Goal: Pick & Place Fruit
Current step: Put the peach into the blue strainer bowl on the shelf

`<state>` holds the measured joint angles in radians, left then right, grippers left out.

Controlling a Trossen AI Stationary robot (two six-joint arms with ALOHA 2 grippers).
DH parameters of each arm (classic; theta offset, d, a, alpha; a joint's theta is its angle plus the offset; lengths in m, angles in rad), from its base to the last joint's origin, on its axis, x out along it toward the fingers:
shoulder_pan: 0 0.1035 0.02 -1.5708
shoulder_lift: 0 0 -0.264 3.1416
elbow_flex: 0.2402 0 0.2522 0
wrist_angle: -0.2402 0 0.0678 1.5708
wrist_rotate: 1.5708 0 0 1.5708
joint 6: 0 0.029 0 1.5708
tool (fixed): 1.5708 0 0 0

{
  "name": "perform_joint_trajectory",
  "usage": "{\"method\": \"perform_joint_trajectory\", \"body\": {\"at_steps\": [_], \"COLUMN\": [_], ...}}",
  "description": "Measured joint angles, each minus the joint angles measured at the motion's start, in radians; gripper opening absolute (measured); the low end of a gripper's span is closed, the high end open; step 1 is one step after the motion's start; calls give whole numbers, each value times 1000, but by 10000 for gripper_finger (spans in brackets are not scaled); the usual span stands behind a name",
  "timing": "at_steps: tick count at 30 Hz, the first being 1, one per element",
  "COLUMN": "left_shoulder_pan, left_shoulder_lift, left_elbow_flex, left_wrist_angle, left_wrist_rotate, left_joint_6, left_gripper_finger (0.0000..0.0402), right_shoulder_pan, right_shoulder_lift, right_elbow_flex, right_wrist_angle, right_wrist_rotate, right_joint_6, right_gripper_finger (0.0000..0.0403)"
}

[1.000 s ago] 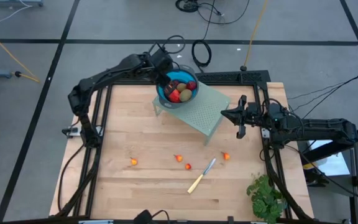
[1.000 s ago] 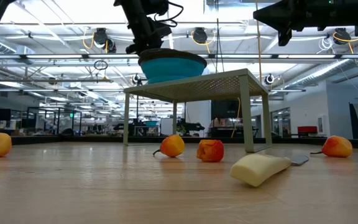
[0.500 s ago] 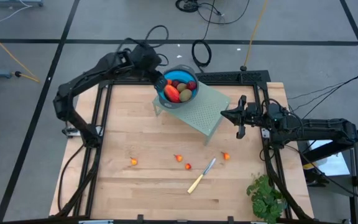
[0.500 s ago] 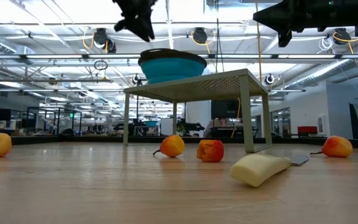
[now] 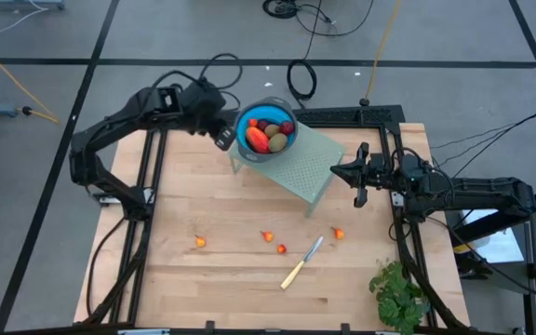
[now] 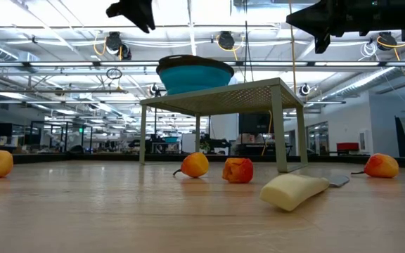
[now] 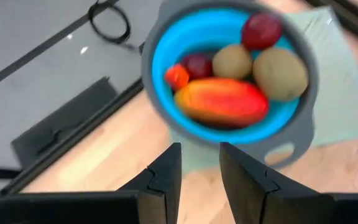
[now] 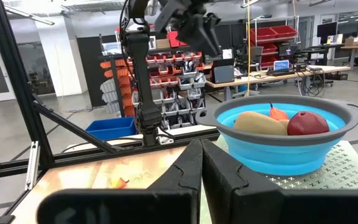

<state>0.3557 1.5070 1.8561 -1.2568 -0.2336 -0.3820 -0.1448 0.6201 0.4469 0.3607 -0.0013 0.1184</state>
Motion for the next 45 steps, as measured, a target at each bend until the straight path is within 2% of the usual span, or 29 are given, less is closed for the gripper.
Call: {"method": "perform_joint_trajectory", "body": {"at_steps": [8,18,24,38,45], "left_shoulder_pan": [-68,-161,-223,-349,-413], "left_shoulder_lift": [1,1,1,2,2], "left_elbow_flex": [0,0,0,-2,-94], "left_wrist_angle": [-161,-281,-316,-314,-313], "left_wrist_rotate": [-4,-3,-3,6,17], "left_joint_6": [-121,-280,-406,-590,-730], "left_gripper_finger": [111,111,111,111,111], "right_shoulder_pan": [0,0,0,0,0], "right_shoulder_lift": [0,0,0,0,0], "right_elbow_flex": [0,0,0,0,0], "right_wrist_angle": [0,0,0,0,0], "right_wrist_rotate": [0,0,0,0,0], "right_joint_6": [0,0,0,0,-1], "right_gripper_finger": [2,2,2,2,2]}}
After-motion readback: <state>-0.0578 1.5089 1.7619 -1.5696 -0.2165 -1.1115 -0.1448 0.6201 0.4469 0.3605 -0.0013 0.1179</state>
